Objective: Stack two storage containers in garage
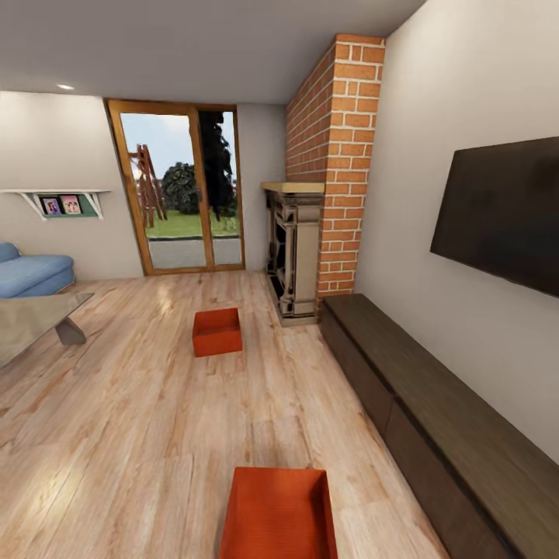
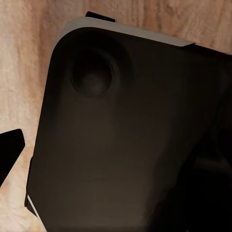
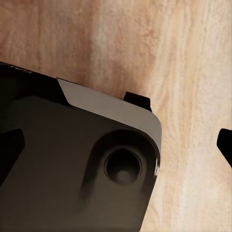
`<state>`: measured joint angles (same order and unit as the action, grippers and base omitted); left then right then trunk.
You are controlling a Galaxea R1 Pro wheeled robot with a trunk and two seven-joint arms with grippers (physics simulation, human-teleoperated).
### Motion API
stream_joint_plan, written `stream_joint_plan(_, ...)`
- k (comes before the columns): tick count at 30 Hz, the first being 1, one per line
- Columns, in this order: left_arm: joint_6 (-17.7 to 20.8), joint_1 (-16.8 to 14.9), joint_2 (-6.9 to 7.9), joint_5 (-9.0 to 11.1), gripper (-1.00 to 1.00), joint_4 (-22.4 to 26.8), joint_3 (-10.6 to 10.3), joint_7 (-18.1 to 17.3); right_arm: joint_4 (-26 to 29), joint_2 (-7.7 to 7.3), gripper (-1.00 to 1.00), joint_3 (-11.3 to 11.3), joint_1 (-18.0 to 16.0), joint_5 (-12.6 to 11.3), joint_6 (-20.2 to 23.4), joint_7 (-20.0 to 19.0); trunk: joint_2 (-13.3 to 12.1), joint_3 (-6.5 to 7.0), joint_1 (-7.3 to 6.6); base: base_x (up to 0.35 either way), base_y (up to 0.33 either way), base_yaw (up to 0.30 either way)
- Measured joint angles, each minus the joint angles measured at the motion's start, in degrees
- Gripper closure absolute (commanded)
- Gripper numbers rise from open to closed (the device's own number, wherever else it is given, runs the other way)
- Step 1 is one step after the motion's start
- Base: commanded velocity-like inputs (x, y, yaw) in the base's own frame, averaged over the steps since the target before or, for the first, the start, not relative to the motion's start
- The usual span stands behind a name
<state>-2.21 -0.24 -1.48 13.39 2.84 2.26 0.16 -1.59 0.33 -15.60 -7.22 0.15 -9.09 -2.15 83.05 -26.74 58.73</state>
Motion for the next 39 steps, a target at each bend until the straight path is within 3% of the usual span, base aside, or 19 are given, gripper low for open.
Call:
stream_joint_plan(8, 0.00, 0.00, 0.00, -0.02, -1.00, 0.00, 0.00, 0.00, 0.00, 0.01, -1.00, 0.04, 0.00, -0.22, -0.02, 0.00, 0.00, 0.00, 0.00, 0.000, 0.075, -0.008)
stream_joint_plan(21, 0.01, 0.00, 0.00, 0.00, -1.00, 0.00, 0.00, 0.00, -0.02, 0.01, -1.00, 0.10, 0.00, -0.29, 0.00, 0.00, 0.00, 0.00, 0.00, 0.000, 0.002, -0.165)
stream_joint_plan(39, 0.00, 0.00, 0.03, 0.00, -1.00, 0.00, 0.00, 0.03, -0.02, 0.07, -1.00, 0.01, 0.00, 0.09, -0.01, -0.12, 0.00, 0.00, 0.00, 0.000, 0.000, -0.004)
